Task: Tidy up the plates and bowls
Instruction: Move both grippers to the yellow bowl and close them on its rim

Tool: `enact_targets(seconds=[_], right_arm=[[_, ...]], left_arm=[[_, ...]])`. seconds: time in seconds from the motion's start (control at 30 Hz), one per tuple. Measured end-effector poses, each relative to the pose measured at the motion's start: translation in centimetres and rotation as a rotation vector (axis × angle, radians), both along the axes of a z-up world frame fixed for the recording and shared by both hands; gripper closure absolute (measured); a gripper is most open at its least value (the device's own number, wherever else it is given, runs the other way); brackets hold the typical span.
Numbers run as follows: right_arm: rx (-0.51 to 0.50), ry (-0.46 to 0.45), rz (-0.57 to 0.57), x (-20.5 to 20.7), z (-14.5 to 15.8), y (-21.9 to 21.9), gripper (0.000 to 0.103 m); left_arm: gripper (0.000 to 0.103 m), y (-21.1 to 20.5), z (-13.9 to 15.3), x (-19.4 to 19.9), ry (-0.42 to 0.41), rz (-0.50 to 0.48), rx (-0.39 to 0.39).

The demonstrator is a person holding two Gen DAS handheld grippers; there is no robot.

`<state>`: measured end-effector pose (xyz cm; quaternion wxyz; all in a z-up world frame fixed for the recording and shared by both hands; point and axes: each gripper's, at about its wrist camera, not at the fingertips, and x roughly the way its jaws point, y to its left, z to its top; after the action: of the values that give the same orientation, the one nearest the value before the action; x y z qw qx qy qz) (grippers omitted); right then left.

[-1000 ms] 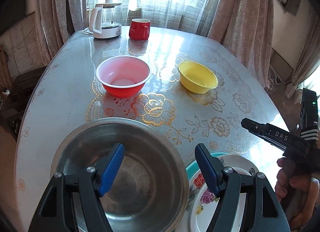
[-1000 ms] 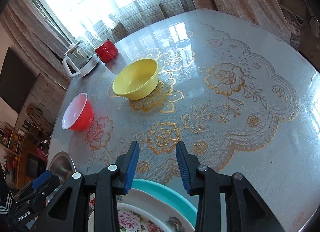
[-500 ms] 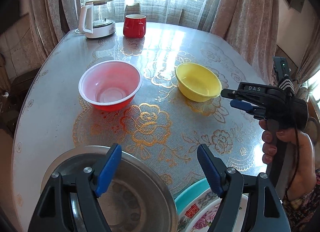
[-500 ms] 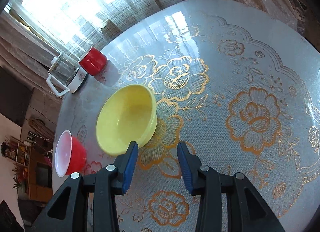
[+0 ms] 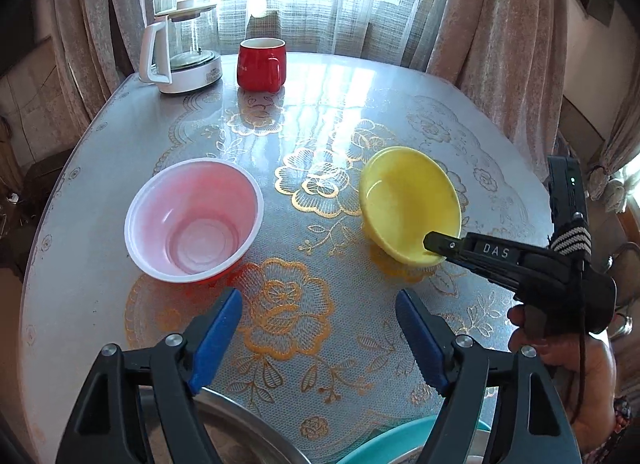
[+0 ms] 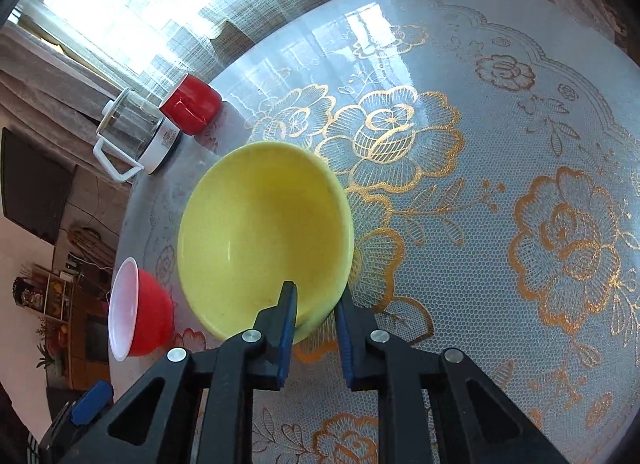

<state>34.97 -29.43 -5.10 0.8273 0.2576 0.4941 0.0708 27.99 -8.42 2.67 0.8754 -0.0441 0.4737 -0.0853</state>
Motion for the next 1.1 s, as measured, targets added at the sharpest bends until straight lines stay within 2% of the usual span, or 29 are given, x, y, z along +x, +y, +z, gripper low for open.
enact_targets(seconds=[0.1,0.3,0.47,0.67,0.77,0.83,0.9,0.97,1.03,1.1], right_arm=[[0.02,0.003,0.006,-0.7,-0.4,-0.4,0.09],[0.041,-0.003,0.025,-3.0,-0.3,-1.3,0.09],[0.022,-0.014,0.037,-4.4,0.1,-1.2,0.09],[0.015,-0.02,0.036,-4.8,0.3,-0.8,0.09],[0.019,-0.019,0.033,-4.7,0.2,-0.7,0.09],[0.026,-0.018,0.028,-4.5,0.1,-0.7,0.09],[0.035,-0.013,0.022,-4.6,-0.1,-0.9,0.09],[0.043,-0.01,0.02,-4.7,-0.2,-0.9,0.09],[0.06,-0.01,0.024,-5.0,-0.3,-0.9,0.09],[0.061,-0.011,0.027,-5.4,-0.2,-0.5,0.09]], left_arm=[[0.023,-0.4,-0.5,0.9,0.025,0.015,-0.008],[0.023,-1.3,-1.3,2.1,0.039,0.029,-0.021],[0.023,-2.0,-1.6,3.0,0.035,0.026,-0.06],[0.026,-2.9,-2.7,4.0,0.07,0.015,-0.057],[0.039,-3.3,-3.5,4.5,0.084,0.019,-0.024],[0.055,-3.7,-4.3,4.9,0.122,-0.002,-0.033],[0.065,-3.9,-5.1,5.0,0.159,-0.019,-0.052],[0.072,-4.1,-5.5,4.9,0.167,-0.032,-0.057],[0.087,-4.5,-5.5,4.4,0.16,-0.059,-0.049],[0.088,-5.0,-5.3,3.7,0.142,-0.074,-0.007]])
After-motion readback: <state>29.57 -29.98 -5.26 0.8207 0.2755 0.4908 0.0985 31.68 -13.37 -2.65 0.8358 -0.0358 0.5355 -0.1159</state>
